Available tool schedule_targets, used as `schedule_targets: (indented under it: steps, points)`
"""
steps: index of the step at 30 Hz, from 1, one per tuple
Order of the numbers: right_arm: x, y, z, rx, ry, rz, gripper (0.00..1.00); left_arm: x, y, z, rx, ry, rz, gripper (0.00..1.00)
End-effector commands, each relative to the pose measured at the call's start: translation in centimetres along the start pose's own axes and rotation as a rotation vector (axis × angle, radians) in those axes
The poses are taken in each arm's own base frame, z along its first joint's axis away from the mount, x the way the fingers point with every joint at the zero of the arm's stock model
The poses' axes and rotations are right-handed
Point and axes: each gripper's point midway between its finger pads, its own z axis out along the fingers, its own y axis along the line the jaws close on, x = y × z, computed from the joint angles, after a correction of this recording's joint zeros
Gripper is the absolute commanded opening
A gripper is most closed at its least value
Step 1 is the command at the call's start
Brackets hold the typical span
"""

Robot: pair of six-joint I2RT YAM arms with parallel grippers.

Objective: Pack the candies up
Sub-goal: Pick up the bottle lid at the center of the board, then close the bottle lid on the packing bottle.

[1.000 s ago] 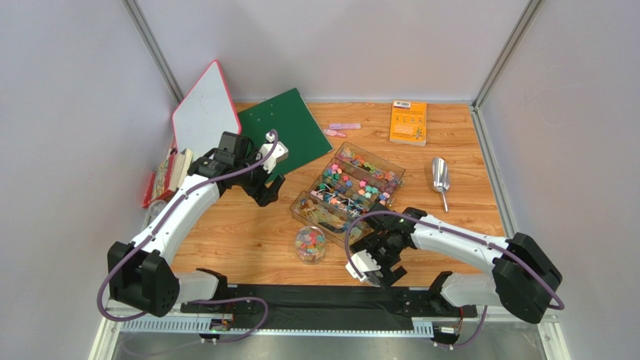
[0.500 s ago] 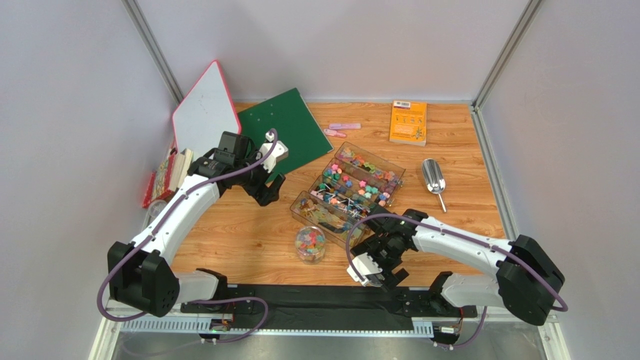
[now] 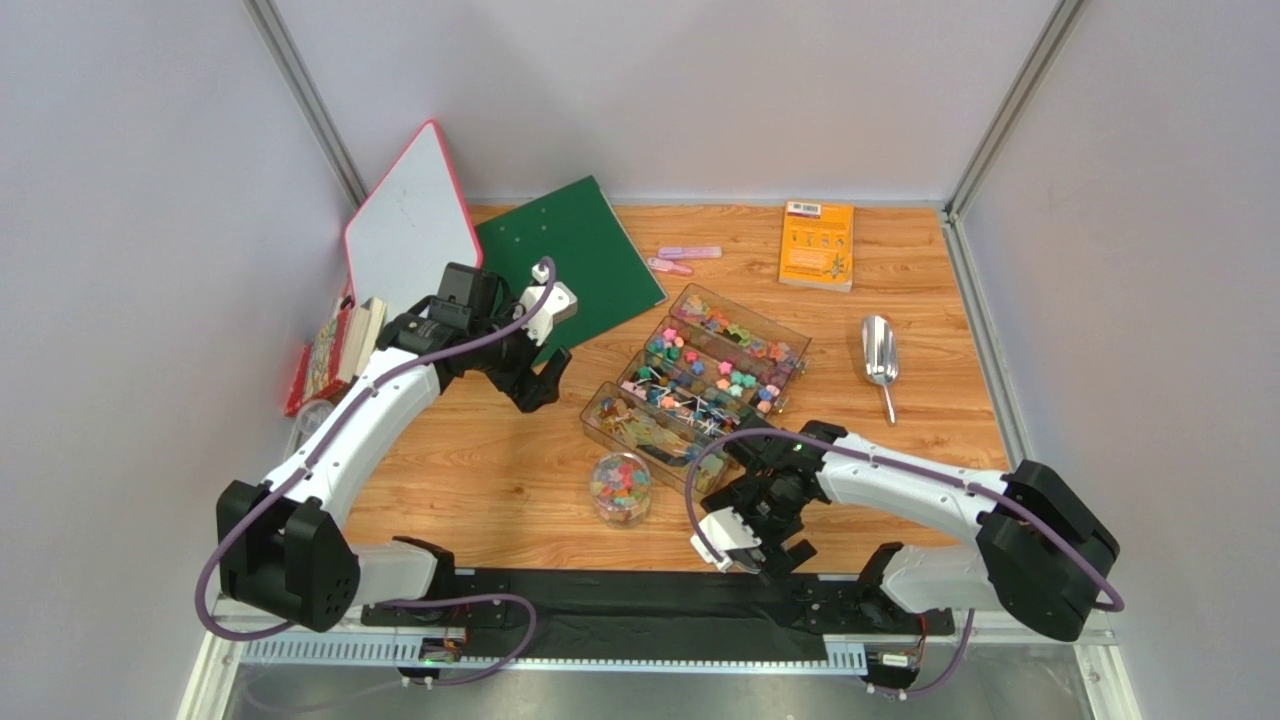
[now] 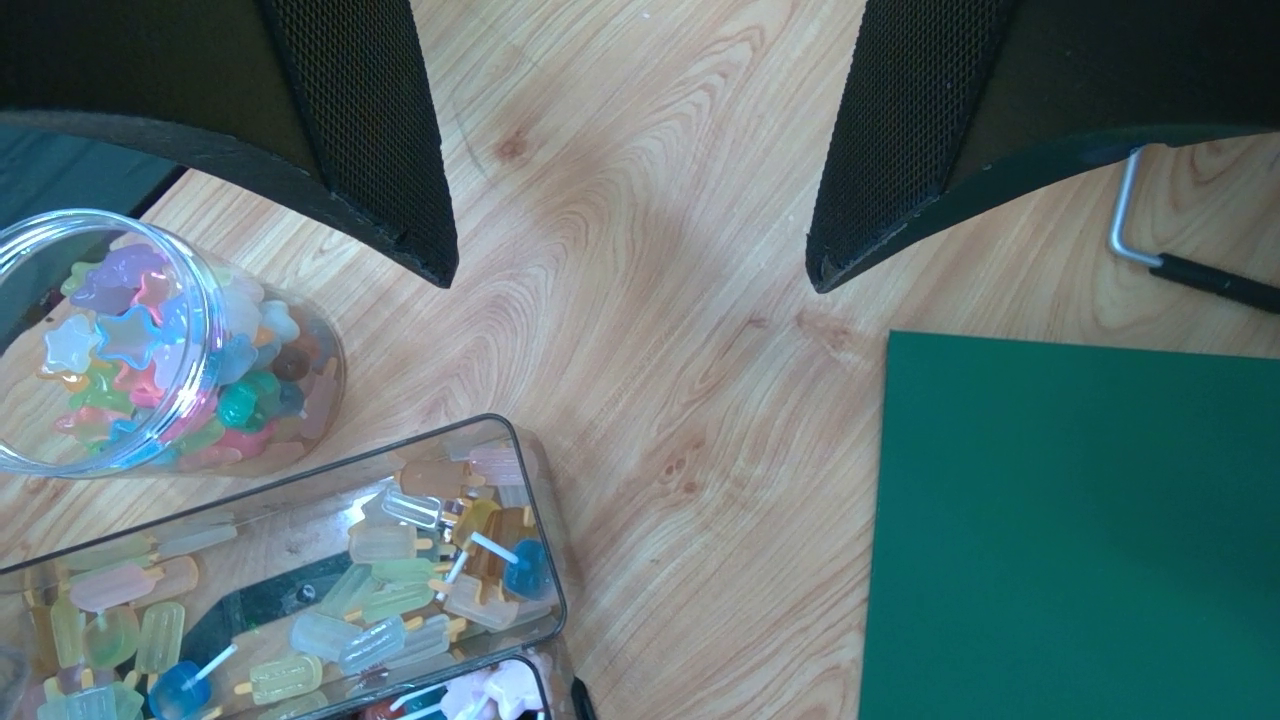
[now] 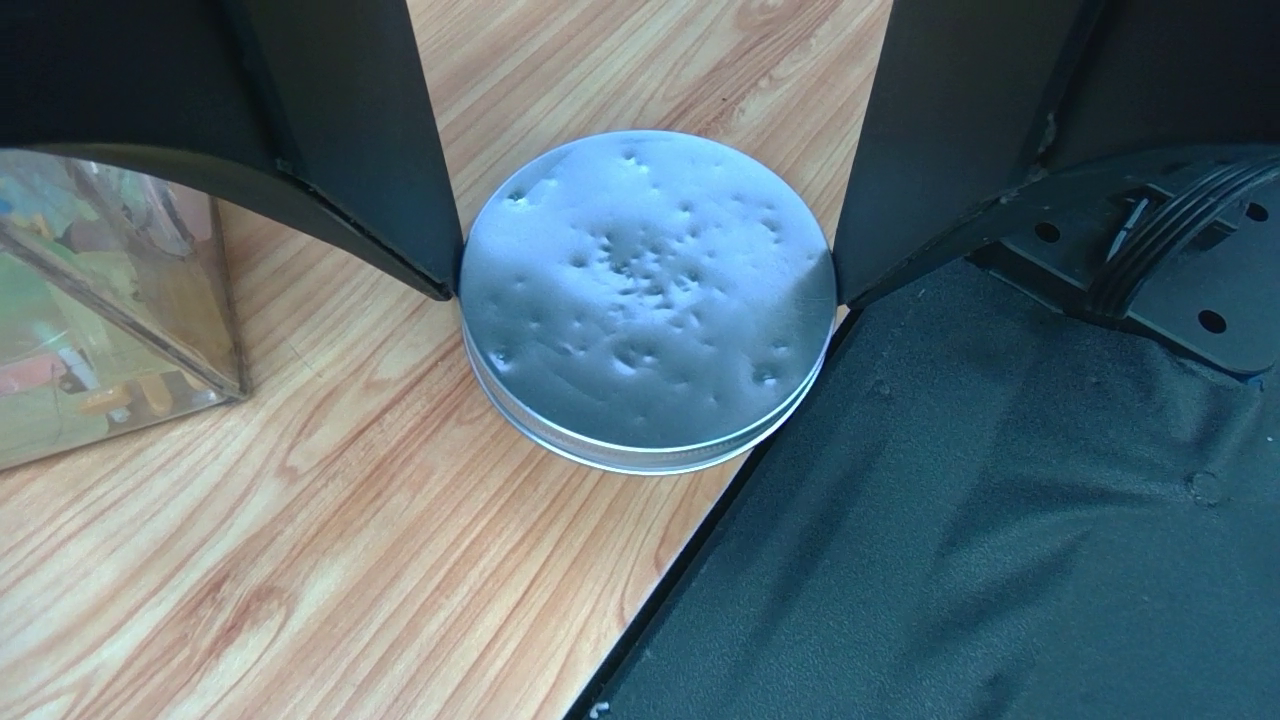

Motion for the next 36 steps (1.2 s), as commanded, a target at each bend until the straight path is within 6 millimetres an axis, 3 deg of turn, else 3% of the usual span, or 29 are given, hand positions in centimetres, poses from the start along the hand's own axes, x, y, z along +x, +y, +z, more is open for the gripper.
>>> schedule_targets:
  steps: [1,6,7,10,14,18,20,21,24,30,36]
  points:
    - [-0.5,-1.3,-0.7,0.061,0.002,0.008,0.91,-1.1,0.0,0.1,0.003,-0.037,-0.002,0.91]
    - [-1.3,-2.2,-3.9,0.142,0.026,-0.028,0.89,-1.0,0.1,0.2,0.002,-0.035,0.008,0.91]
    - [-2.3,-3.0,-5.4,0.190,0.011,-0.051,0.89,-1.1,0.1,0.1,0.001,-0.038,0.012,0.91]
    - [-3.3,-2.8,-7.5,0.198,0.007,-0.075,0.90,-1.4,0.3,-0.4,-0.017,-0.045,0.025,0.92]
    - [-5.7,-5.2,-11.2,0.267,-0.013,-0.125,0.91,-1.8,0.4,-2.4,-0.069,-0.079,0.072,0.92]
    - [-7.8,-8.1,-12.7,0.266,-0.019,-0.156,0.90,-1.5,-0.1,-4.3,-0.116,-0.122,0.113,0.95]
    - [-8.4,-9.3,-11.9,0.223,-0.015,-0.147,0.89,-1.5,0.3,-5.6,-0.174,-0.143,0.139,0.96]
    - [-9.5,-10.5,-12.8,0.245,-0.025,-0.163,0.89,-1.3,0.5,-6.0,-0.193,-0.145,0.141,0.96]
    - [-10.7,-12.5,-11.3,0.194,-0.017,-0.180,0.89,-1.0,1.1,-7.3,-0.246,-0.165,0.133,0.97]
    - [-12.8,-14.0,-8.9,0.122,-0.020,-0.244,0.88,-0.2,1.0,-8.4,-0.277,-0.190,0.096,0.98]
    - [-14.3,-14.9,-7.7,0.093,-0.035,-0.254,0.88,0.8,0.8,-9.0,-0.300,-0.192,0.091,0.98]
